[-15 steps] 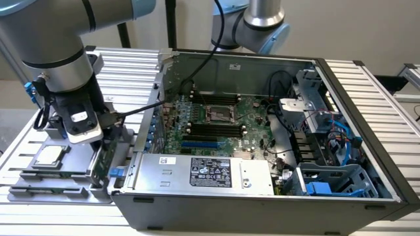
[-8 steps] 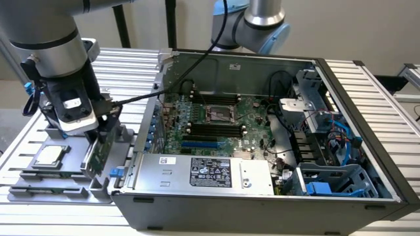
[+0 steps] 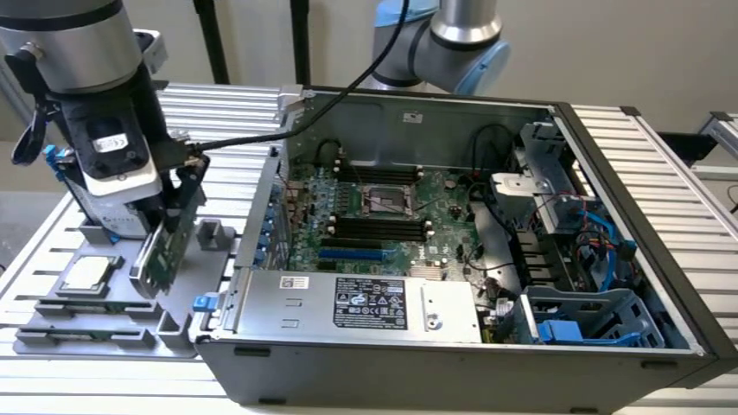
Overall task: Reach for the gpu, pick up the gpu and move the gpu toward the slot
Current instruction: 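Pick up the gpu and move the gpu toward the slot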
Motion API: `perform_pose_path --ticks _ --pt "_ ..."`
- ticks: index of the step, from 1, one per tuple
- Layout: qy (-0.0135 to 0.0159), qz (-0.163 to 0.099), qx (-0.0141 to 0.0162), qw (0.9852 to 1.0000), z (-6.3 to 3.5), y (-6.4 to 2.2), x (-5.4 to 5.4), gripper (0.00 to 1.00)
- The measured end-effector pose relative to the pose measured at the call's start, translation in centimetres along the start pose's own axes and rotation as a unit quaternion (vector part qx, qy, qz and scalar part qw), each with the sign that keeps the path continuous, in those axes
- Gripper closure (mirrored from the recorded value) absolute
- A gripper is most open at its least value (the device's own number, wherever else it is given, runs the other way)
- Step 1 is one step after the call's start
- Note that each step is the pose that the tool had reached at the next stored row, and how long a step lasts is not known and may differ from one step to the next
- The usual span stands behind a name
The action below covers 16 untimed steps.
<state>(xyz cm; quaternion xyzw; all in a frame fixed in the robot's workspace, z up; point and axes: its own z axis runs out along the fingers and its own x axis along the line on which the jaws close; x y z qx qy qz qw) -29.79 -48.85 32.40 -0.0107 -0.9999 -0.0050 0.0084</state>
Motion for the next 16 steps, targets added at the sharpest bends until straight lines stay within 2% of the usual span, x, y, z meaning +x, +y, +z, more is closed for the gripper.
perform_pose_path --ticks 7,16 --pt "0.0022 0.000 0.0000 1.0000 -3.20 0.06 -1.1 0.74" --pt "0.0045 0.000 -0.0004 1.0000 -7.34 0.15 -3.4 0.74"
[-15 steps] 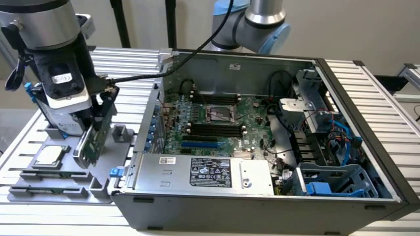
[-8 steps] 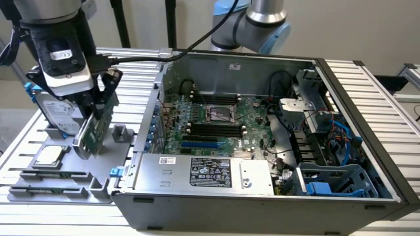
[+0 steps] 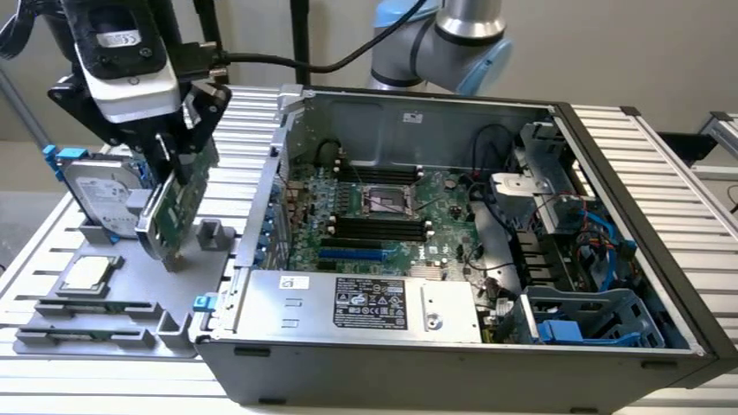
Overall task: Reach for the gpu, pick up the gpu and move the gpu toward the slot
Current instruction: 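Pick up the gpu and move the gpu toward the slot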
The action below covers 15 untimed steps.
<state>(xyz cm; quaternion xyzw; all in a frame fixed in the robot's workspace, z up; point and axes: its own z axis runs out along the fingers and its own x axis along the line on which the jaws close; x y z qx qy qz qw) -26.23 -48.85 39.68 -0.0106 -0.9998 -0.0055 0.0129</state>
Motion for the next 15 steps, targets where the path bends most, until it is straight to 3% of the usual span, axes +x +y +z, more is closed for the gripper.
perform_pose_path --ticks 9,15 --pt "0.0050 0.000 -0.0028 1.0000 -3.83 0.12 -3.8 0.74" --pt "0.0052 0.000 -0.0070 1.0000 -4.42 0.30 -6.2 0.74"
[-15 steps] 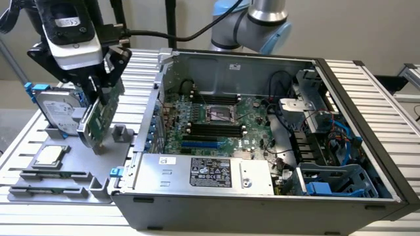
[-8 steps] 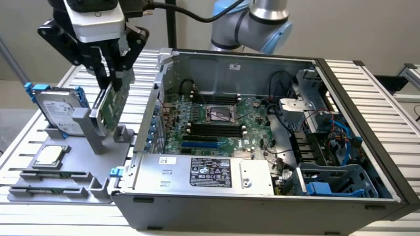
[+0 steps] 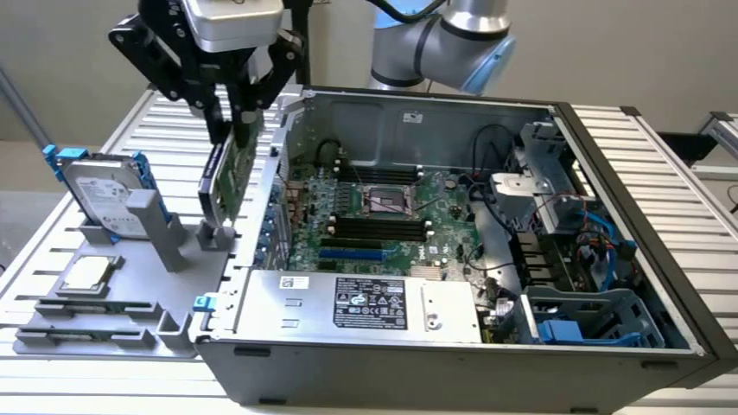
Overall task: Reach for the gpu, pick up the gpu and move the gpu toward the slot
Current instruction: 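Pick up the gpu and move the gpu toward the slot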
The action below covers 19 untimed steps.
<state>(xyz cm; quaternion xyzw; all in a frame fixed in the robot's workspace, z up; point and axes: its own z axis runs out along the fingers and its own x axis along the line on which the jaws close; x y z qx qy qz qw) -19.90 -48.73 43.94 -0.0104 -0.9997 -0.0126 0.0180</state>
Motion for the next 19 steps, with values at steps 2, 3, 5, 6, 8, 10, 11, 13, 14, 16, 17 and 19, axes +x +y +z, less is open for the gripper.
perform_pose_path --ticks 2,3,5,6,8,10,11,13,14,16,17,19 --pt "0.0001 0.000 -0.0004 1.0000 -0.03 0.12 -0.8 0.74" --pt "0.0000 0.000 -0.0006 1.0000 -0.04 0.19 -1.2 0.74" --pt "0.0001 0.000 -0.0008 1.0000 -0.07 0.34 -2.0 0.74" --pt "0.0001 0.000 -0.0008 1.0000 -0.07 0.44 -2.4 0.74" --pt "0.0002 0.000 -0.0008 1.0000 -0.10 0.69 -3.1 0.74" --pt "0.0002 0.000 -0.0008 1.0000 -0.10 1.05 -3.7 0.74" --pt "0.0002 0.000 -0.0008 1.0000 -0.09 1.29 -4.0 0.74" --pt "0.0003 0.000 -0.0008 1.0000 -0.05 1.82 -4.4 0.74" --pt "0.0003 0.000 -0.0008 1.0000 -0.04 2.09 -4.6 0.74" --pt "0.0003 0.000 -0.0008 1.0000 0.01 2.66 -5.1 0.74" --pt "0.0004 0.000 -0.0008 1.0000 0.03 2.92 -5.3 0.74" --pt "0.0005 0.000 -0.0008 1.0000 0.08 3.29 -6.0 0.74"
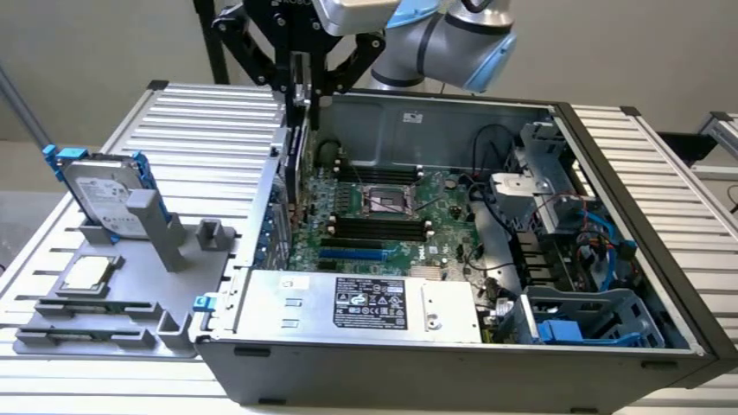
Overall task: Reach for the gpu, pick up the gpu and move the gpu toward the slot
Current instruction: 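Pick up the gpu and move the gpu toward the slot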
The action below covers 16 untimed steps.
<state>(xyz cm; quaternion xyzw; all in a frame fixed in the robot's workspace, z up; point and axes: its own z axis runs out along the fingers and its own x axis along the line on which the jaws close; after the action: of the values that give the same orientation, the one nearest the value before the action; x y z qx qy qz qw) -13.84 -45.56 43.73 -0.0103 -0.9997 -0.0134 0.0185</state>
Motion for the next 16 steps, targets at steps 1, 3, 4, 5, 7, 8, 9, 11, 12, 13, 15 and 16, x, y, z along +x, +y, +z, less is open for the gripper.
perform_pose_path --ticks 1,3,4,5,7,8,9,11,12,13,15,16 --pt "0.0002 0.000 0.0000 1.0000 0.02 0.16 -0.4 0.74" --pt "0.0005 0.000 0.0001 1.0000 0.06 0.47 -1.2 0.74" --pt "0.0006 0.000 0.0001 1.0000 0.08 0.63 -1.6 0.74" --pt "0.0008 0.000 0.0001 1.0000 0.10 0.78 -2.0 0.74" --pt "0.0011 0.000 0.0001 1.0000 0.14 1.08 -2.8 0.74" --pt "0.0012 0.000 0.0001 1.0000 0.17 1.22 -3.2 0.74" --pt "0.0014 0.000 0.0001 1.0000 0.18 1.37 -3.6 0.74" --pt "0.0017 0.000 0.0001 1.0000 0.23 1.66 -4.4 0.74" --pt "0.0018 0.000 0.0001 1.0000 0.25 1.81 -4.8 0.74" --pt "0.0020 0.000 0.0001 1.0000 0.27 1.95 -5.2 0.74" --pt "0.0023 0.000 0.0002 1.0000 0.31 2.23 -6.0 0.74" --pt "0.0025 0.000 0.0002 1.0000 0.33 2.36 -6.5 0.74"
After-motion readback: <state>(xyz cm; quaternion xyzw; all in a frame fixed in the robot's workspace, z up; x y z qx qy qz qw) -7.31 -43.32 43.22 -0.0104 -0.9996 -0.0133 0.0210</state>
